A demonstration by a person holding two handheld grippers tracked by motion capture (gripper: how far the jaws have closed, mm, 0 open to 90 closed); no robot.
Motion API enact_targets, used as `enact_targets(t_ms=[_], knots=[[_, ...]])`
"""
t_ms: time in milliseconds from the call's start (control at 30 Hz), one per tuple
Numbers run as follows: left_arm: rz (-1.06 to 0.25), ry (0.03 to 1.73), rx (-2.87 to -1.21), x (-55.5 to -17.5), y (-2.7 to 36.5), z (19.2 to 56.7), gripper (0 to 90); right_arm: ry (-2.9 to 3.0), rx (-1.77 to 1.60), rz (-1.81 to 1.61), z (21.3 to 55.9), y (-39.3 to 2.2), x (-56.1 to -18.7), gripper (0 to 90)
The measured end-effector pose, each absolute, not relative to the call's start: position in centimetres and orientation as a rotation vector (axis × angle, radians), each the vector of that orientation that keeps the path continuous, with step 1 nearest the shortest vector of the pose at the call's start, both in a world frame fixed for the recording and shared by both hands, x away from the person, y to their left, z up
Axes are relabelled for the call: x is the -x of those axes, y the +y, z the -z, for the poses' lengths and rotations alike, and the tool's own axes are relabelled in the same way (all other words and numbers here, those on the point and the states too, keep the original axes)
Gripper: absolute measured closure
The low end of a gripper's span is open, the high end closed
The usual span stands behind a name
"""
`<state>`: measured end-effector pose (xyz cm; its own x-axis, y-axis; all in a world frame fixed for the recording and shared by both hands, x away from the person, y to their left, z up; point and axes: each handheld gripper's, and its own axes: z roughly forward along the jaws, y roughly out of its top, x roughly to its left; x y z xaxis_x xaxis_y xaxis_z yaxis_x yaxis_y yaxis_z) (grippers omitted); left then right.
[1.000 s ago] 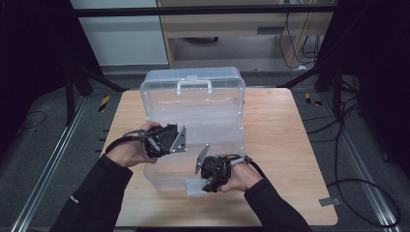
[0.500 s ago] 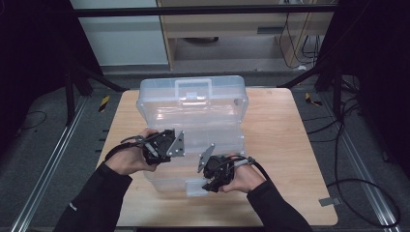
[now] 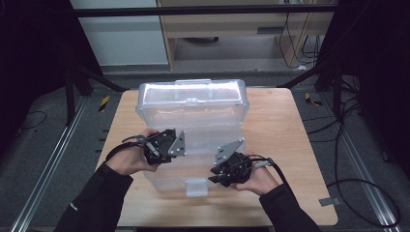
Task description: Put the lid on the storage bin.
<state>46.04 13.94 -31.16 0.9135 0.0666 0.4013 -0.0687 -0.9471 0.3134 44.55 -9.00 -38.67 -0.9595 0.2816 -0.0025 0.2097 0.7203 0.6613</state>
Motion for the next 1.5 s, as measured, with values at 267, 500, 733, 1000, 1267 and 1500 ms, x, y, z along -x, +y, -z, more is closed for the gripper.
enact_targets(t_ms=[267, 500, 733, 1000, 1267, 1500], knots=[[-0.588, 0.000, -2.769, -46.1, 13.7, 31.1, 83.5, 2.705, -0.544, -1.213, 38.4, -11.8, -44.1, 86.5], [-0.584, 0.006, -2.763, -46.2, 13.8, 31.2, 83.2, 2.601, -0.600, -1.330, 37.2, -13.8, -43.7, 89.9], [-0.581, 0.007, -2.765, -46.2, 13.7, 31.2, 82.9, 2.460, -0.641, -1.470, 35.5, -15.1, -43.9, 89.7], [-0.578, 0.007, -2.766, -46.2, 13.7, 31.2, 82.9, 2.261, -0.737, -1.561, 34.2, -16.3, -45.0, 90.0], [-0.570, 0.016, -2.759, -46.2, 13.8, 31.3, 82.9, 2.114, -0.890, -1.554, 34.2, -17.5, -47.4, 89.7], [-0.560, 0.010, -2.757, -46.2, 13.9, 31.4, 83.0, 2.059, -0.971, -1.545, 34.3, -18.3, -48.8, 90.0]])
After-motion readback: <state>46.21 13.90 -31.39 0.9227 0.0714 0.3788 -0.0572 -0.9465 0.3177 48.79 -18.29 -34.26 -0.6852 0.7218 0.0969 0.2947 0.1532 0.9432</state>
